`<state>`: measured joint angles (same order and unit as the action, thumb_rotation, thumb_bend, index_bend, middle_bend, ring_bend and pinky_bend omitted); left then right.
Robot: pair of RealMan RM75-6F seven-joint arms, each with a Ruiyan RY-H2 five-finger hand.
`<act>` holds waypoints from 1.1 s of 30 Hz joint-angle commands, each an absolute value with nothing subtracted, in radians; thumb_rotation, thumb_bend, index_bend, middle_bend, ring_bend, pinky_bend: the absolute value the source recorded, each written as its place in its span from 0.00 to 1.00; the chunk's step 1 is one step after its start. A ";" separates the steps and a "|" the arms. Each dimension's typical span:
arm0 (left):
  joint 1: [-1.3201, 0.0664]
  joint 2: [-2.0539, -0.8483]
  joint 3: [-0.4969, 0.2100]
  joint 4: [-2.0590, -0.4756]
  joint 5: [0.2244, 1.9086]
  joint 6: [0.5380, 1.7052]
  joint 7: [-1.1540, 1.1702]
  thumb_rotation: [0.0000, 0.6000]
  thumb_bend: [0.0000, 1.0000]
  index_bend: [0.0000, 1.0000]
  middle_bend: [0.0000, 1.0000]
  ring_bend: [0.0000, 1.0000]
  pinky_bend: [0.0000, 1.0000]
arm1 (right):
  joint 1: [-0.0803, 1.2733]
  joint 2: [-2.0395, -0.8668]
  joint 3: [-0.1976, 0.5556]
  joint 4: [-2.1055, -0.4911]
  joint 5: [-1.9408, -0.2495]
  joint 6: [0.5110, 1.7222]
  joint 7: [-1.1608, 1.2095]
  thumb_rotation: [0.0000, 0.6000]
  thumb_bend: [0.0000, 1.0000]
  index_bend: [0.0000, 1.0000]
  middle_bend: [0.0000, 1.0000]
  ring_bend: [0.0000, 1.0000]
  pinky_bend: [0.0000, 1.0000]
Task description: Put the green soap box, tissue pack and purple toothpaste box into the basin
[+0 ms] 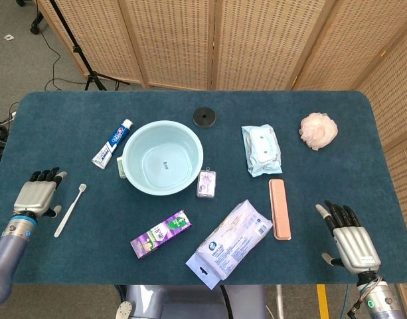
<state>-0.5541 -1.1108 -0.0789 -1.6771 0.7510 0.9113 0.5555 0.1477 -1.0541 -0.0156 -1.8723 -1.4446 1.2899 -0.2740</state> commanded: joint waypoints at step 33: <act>-0.838 -1.582 -0.232 -1.219 0.411 0.905 0.664 1.00 0.29 0.23 0.00 0.00 0.00 | 0.170 -1.068 0.001 -1.787 -1.325 1.210 -0.197 1.00 0.16 0.00 0.00 0.00 0.00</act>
